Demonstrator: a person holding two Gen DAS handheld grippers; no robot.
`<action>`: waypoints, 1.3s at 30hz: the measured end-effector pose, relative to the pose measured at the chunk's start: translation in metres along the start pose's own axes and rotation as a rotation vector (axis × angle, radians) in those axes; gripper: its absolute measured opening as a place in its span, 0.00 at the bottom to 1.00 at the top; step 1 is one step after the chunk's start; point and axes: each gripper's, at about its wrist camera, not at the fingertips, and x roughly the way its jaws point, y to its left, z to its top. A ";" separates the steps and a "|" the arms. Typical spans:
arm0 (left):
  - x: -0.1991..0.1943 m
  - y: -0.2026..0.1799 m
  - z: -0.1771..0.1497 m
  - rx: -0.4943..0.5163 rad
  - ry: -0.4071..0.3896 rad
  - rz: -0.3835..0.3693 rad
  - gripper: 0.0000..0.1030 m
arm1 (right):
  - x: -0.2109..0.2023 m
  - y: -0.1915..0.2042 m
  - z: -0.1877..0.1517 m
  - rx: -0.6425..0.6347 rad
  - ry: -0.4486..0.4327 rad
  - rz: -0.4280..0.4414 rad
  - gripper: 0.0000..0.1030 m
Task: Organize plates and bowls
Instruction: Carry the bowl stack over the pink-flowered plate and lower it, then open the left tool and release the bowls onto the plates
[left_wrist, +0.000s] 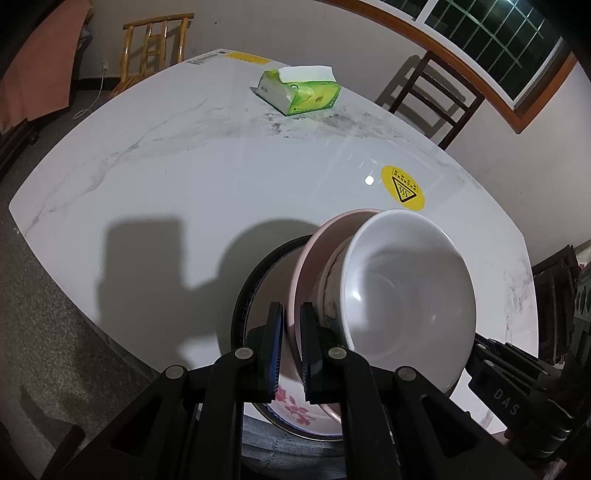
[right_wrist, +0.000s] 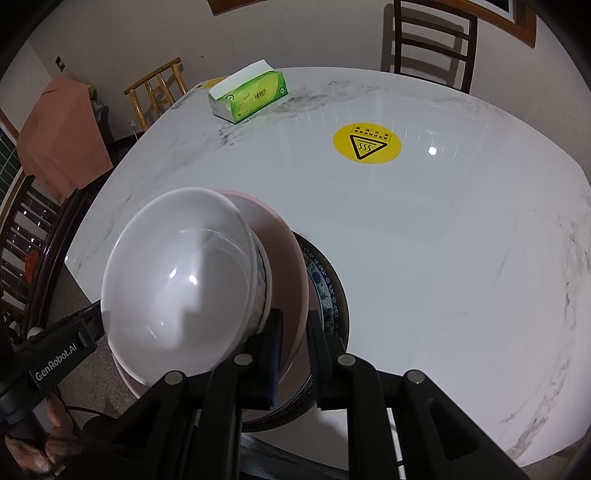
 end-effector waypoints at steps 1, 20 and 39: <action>0.000 0.000 0.000 0.001 -0.002 0.002 0.07 | 0.000 0.000 0.000 0.001 -0.003 -0.003 0.14; -0.014 0.002 -0.010 0.030 -0.066 0.040 0.33 | -0.019 -0.020 -0.017 0.028 -0.092 -0.034 0.58; -0.058 -0.018 -0.050 0.142 -0.248 0.096 0.58 | -0.049 -0.014 -0.058 -0.059 -0.192 -0.030 0.74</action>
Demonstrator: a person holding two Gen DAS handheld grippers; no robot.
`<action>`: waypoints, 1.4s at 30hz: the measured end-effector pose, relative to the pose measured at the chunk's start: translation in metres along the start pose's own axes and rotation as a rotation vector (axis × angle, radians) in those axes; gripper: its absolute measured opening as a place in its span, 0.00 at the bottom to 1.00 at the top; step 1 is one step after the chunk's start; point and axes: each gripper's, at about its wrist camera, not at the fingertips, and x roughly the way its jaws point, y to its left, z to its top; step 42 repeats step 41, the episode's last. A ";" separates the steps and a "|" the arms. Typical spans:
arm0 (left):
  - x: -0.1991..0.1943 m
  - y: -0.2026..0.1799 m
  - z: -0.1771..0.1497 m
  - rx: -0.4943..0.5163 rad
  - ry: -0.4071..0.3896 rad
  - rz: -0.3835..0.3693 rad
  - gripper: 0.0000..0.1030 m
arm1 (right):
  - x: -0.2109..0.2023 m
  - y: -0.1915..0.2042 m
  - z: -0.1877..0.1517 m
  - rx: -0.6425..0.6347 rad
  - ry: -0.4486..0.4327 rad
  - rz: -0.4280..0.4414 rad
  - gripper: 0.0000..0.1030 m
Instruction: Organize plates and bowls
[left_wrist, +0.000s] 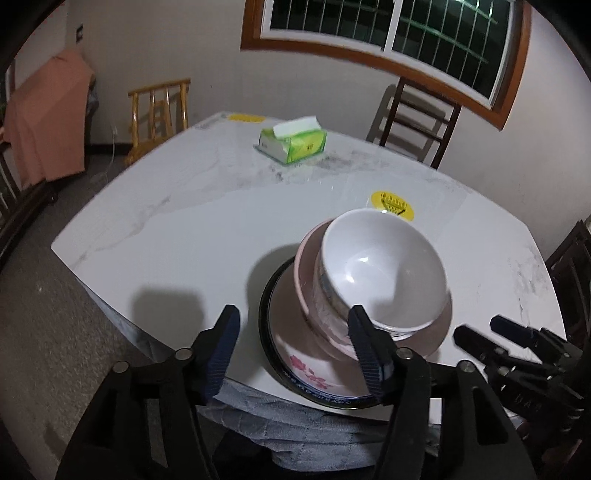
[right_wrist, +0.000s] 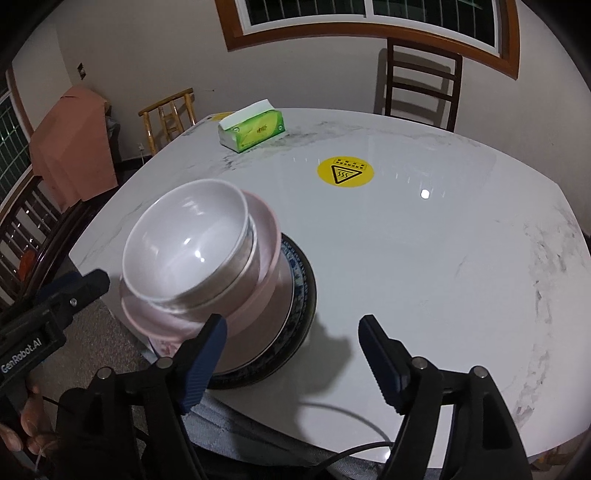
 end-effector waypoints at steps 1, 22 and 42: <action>-0.002 -0.002 -0.002 0.001 -0.014 0.000 0.58 | -0.001 0.001 -0.002 -0.003 -0.005 0.005 0.75; -0.004 -0.033 -0.017 0.077 -0.053 0.024 0.73 | -0.003 0.010 -0.021 -0.054 -0.017 0.033 0.84; -0.004 -0.025 -0.018 0.067 -0.044 0.002 0.74 | -0.001 0.018 -0.019 -0.071 -0.017 0.065 0.84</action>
